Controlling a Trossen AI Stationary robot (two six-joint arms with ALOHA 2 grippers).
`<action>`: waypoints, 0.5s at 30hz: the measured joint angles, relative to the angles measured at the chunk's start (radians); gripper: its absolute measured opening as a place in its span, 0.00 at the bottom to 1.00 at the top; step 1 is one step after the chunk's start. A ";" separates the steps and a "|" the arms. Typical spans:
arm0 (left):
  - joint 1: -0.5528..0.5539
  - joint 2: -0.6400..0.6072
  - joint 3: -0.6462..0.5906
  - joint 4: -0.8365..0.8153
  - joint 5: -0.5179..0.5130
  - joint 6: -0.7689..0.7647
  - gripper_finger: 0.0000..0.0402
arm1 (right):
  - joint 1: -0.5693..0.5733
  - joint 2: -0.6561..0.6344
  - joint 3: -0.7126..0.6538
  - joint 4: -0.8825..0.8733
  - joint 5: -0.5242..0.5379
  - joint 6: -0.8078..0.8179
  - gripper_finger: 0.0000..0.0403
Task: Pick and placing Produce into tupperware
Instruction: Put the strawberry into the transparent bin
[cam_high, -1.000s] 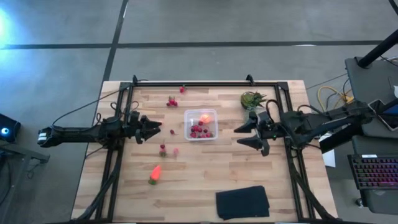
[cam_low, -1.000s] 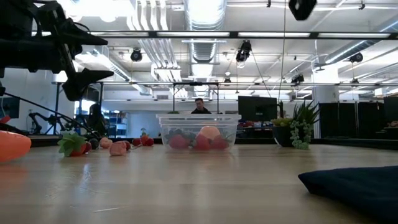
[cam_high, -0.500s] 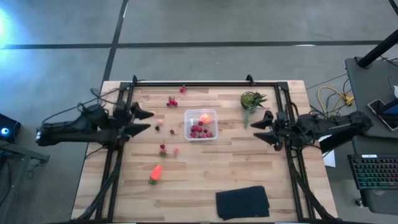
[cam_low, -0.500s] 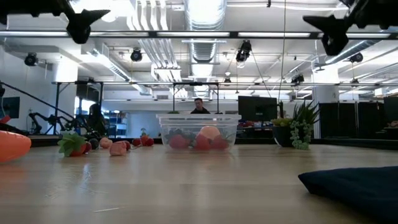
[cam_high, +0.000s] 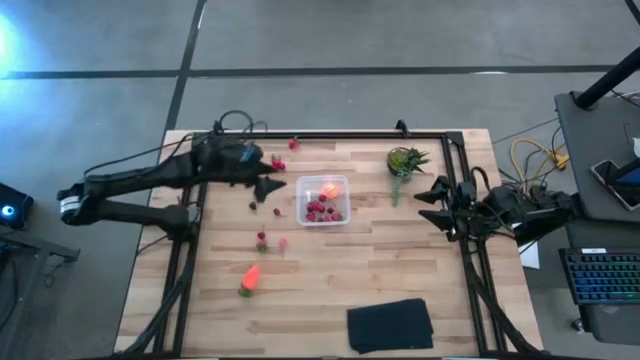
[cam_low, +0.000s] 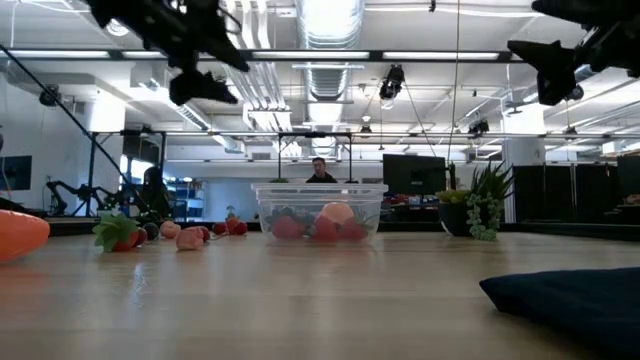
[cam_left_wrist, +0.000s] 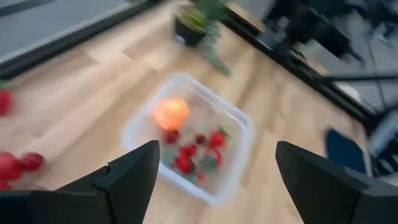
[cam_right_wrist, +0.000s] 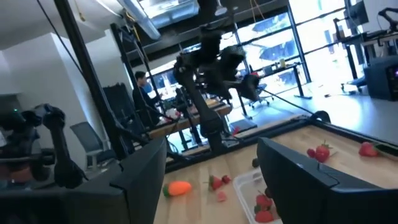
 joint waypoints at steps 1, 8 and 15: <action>0.034 0.027 0.009 0.002 0.001 0.001 0.76 | 0.000 -0.002 -0.009 0.000 0.000 0.002 0.60; 0.284 0.202 0.110 -0.006 0.154 -0.030 0.76 | 0.000 0.023 -0.031 -0.004 0.001 0.061 0.61; 0.376 0.409 0.246 0.024 0.298 0.037 0.76 | 0.000 0.027 -0.079 -0.002 0.008 0.031 0.60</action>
